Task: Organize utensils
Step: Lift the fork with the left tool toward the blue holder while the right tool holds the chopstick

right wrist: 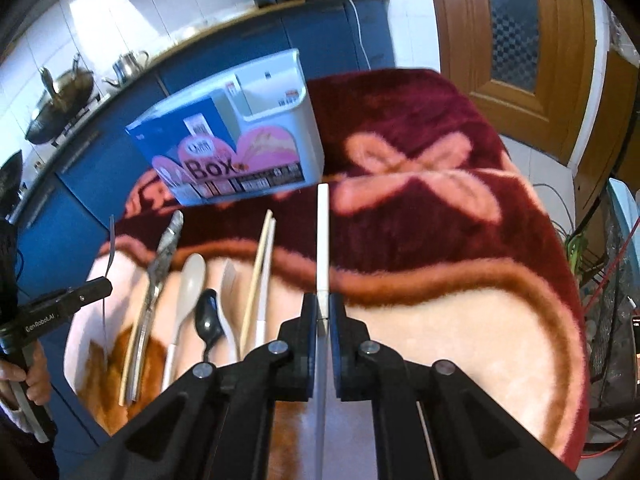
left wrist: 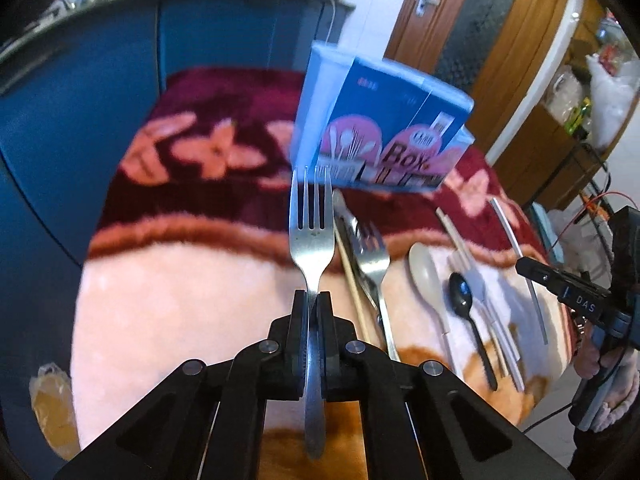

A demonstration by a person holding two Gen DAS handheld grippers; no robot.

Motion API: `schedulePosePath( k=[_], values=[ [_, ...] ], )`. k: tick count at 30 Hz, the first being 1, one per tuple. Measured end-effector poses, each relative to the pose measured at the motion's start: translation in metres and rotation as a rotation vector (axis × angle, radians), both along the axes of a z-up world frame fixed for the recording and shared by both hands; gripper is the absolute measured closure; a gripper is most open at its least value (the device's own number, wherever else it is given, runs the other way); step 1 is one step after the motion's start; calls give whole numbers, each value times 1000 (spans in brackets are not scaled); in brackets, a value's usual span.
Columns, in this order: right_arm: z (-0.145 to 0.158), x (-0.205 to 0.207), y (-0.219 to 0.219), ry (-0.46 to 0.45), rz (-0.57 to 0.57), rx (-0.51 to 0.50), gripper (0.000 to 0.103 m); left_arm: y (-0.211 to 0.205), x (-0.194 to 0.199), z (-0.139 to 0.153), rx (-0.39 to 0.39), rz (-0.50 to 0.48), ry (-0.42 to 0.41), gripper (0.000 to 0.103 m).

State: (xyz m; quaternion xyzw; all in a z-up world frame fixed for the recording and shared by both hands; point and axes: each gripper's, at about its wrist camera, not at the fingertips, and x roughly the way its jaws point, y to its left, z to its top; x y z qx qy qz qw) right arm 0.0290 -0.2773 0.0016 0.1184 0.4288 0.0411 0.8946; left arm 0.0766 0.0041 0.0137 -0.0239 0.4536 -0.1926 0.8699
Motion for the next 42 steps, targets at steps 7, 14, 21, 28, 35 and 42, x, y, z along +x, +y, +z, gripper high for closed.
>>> schedulePosePath(
  k=[7,14,21,28,35,42],
  values=[
    [19,-13,1,-124,-6,6,95,12,-15,25,-73,21,-149,99],
    [43,-23,4,-293,-9,7,95,15,-21,59,-154,50,-319,99],
    [57,-23,11,-428,5,-33,95,6,-3,98,-199,65,-434,99],
    [56,-13,10,-480,23,-11,95,-9,35,137,-208,99,-535,99],
    [47,-2,0,-487,24,40,95,-30,76,139,-153,126,-581,99],
    [43,6,-9,-487,21,57,95,-38,107,105,-144,125,-507,99]
  ],
)
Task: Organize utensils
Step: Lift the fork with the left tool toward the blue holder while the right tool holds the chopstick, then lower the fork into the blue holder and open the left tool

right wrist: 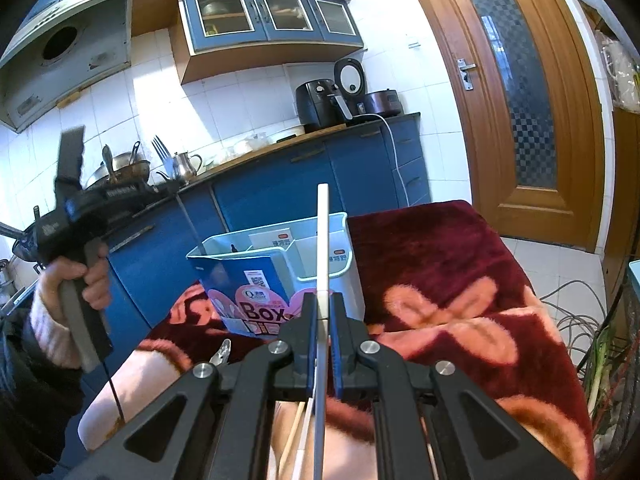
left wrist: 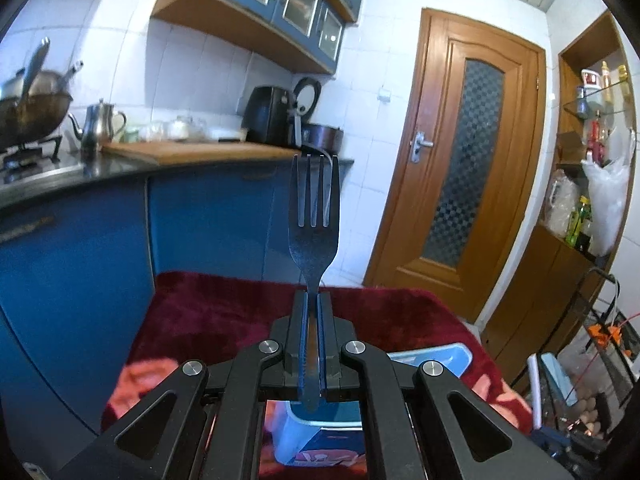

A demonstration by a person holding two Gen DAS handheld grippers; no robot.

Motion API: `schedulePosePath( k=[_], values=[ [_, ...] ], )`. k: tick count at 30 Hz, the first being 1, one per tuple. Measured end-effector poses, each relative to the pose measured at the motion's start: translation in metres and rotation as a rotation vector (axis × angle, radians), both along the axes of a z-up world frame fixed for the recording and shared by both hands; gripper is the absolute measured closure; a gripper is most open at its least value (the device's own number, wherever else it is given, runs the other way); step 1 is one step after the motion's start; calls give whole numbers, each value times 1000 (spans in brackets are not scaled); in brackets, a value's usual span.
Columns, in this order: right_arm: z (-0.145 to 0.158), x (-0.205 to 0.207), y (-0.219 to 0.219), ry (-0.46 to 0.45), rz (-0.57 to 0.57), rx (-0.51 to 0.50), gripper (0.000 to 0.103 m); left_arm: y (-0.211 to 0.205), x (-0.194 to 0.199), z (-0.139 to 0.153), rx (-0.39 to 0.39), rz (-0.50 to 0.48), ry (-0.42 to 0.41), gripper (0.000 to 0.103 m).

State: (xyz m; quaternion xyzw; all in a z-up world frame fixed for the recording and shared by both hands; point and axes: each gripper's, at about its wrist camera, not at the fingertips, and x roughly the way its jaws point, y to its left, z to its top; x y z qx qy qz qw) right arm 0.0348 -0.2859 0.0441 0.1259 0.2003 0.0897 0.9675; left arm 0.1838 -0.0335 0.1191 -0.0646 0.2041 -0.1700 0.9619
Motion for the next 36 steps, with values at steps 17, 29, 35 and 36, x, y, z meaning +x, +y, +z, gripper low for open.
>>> schedulePosePath(
  k=[17,29,35,36],
  values=[
    [24,79,-7,-23,65,118,95,-16,6,-49,42,-69,124,99],
    [29,139,22,-204,14,-25,95,-11,9,-51,9,-80,141,99],
    [21,149,27,-238,-18,-85,95,-10,10,-53,6,-86,134,99],
    [18,149,27,-233,-15,-88,95,-10,10,-53,4,-85,133,99]
  ],
)
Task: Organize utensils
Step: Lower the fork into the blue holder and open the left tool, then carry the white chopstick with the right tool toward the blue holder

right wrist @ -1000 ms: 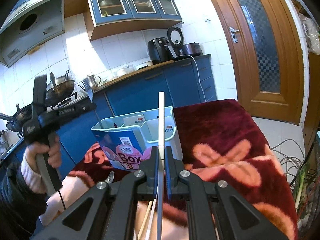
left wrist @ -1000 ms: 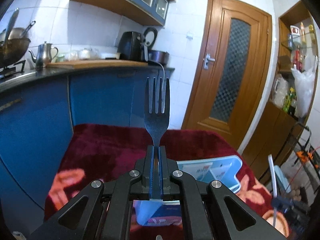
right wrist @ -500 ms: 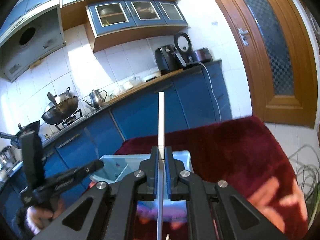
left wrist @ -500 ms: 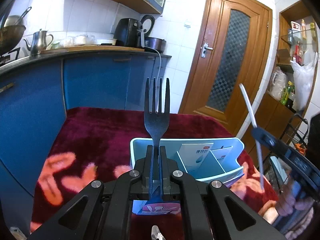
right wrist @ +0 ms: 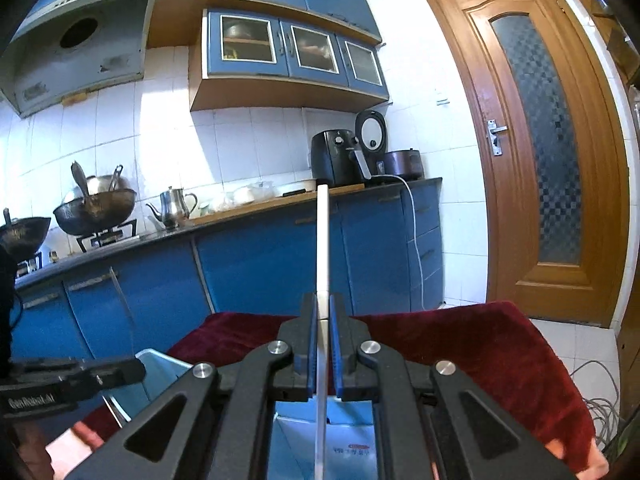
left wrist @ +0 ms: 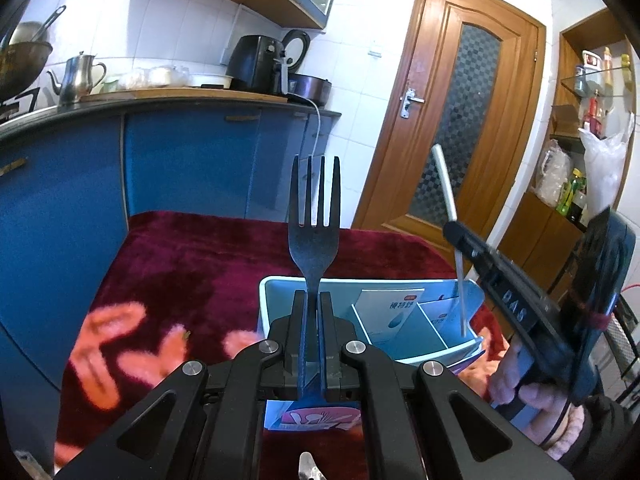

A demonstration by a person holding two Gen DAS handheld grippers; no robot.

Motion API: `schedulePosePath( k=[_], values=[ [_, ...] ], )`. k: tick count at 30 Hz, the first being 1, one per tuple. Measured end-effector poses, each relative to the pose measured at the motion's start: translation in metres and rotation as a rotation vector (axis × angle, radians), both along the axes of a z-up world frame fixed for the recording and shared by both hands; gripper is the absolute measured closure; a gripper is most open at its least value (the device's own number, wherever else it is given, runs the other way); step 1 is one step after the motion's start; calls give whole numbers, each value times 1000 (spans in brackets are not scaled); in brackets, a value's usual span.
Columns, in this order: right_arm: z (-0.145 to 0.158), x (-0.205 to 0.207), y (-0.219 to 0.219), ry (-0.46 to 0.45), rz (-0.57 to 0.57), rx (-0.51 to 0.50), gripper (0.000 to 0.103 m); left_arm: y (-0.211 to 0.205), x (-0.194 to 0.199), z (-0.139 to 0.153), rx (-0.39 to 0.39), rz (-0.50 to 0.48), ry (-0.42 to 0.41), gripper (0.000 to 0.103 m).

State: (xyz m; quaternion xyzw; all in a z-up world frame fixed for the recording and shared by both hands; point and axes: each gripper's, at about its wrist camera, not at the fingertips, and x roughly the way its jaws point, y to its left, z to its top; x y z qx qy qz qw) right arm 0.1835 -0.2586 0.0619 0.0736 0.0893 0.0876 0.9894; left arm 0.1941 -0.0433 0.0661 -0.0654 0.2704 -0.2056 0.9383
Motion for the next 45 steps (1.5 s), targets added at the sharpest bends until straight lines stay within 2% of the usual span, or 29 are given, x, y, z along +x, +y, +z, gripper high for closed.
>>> schedulePosePath(
  k=[7,19,24,31,33,35,36,37,41,45],
  values=[
    [-6,-14,5,13,12,-56,95,0,0,-1,-5,3,1,99],
    [-17,-28,7,103,27,-127,95,0,-2,-1,-18,5,6,99],
    [-24,-26,2,180,30,-110,96,0,-2,-1,-18,4,6,99],
    [-20,-36,-9,194,51,-56,95,0,-6,0,-16,-7,22,98],
    [-17,-44,-15,190,54,-39,95,-1,-9,3,-5,-17,23,89],
    [-14,-52,-23,184,34,-30,90,-2,-15,7,10,-21,14,78],
    [-13,-56,-30,184,24,-19,88,-3,-18,9,16,-23,6,69],
    [-12,-58,-37,189,12,-2,86,-4,-21,11,21,-26,-4,64],
    [-13,-63,-66,236,-31,59,80,-11,-34,20,51,-42,-36,64],
    [-23,-61,-79,340,-37,68,77,-15,-46,23,66,-49,-45,64]
  ],
)
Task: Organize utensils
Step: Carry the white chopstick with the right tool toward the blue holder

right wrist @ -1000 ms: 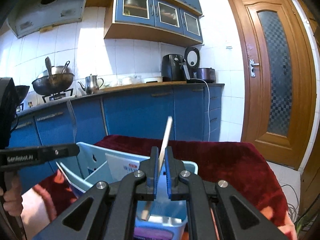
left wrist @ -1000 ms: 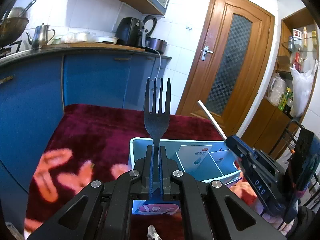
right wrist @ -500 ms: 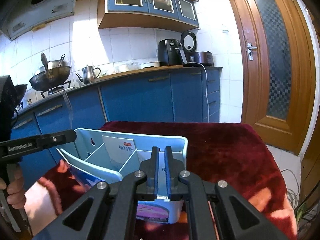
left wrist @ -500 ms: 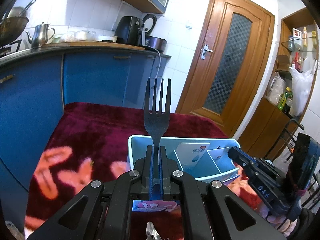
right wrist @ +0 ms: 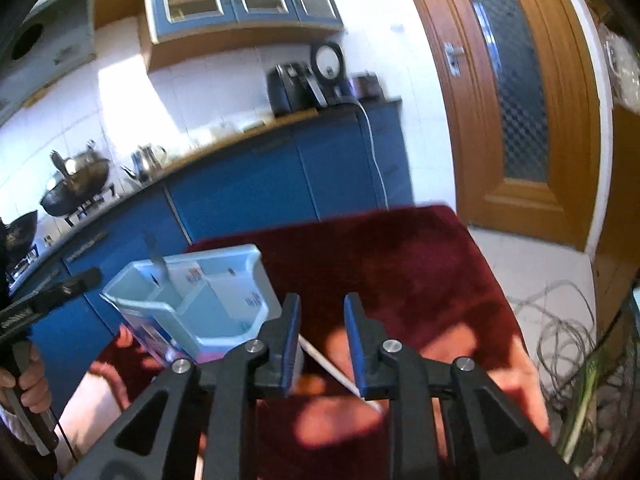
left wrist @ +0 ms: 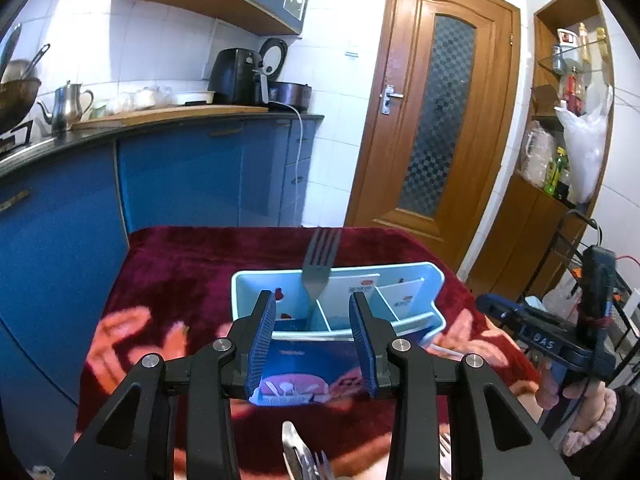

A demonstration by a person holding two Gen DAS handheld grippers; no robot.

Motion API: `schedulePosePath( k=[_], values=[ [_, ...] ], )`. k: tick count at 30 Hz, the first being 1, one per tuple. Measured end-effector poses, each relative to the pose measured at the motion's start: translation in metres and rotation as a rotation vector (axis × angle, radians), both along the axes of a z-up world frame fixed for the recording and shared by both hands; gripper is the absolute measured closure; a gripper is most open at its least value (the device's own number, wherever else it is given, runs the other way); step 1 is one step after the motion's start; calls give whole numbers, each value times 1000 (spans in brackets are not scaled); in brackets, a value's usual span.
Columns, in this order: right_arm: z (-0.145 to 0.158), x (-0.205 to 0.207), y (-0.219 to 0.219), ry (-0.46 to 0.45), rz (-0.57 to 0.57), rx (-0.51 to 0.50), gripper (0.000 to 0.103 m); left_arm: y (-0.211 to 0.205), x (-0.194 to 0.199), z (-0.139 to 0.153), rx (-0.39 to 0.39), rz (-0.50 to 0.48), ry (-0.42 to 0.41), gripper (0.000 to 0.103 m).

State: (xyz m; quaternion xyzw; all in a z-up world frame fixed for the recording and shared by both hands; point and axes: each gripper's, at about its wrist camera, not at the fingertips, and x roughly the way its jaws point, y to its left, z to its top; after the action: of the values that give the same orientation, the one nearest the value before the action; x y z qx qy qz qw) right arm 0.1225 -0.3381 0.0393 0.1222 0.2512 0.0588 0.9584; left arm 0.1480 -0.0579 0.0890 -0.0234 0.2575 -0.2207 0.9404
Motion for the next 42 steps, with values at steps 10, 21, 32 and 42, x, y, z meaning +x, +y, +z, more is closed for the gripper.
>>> schedulePosePath(
  k=[10,21,32,42],
  values=[
    [-37,6,-10,256,12,253,75,13,-21,-7,-1,21,31,64],
    [-74,28,-7,425,-149,458,68,52,-21,-28,-32,97,79,64],
    [-81,43,-18,337,-383,549,62,63,-18,-38,-50,112,93,64],
    [-84,38,-33,366,-469,648,68,61,-17,-41,-54,106,98,64]
  ],
)
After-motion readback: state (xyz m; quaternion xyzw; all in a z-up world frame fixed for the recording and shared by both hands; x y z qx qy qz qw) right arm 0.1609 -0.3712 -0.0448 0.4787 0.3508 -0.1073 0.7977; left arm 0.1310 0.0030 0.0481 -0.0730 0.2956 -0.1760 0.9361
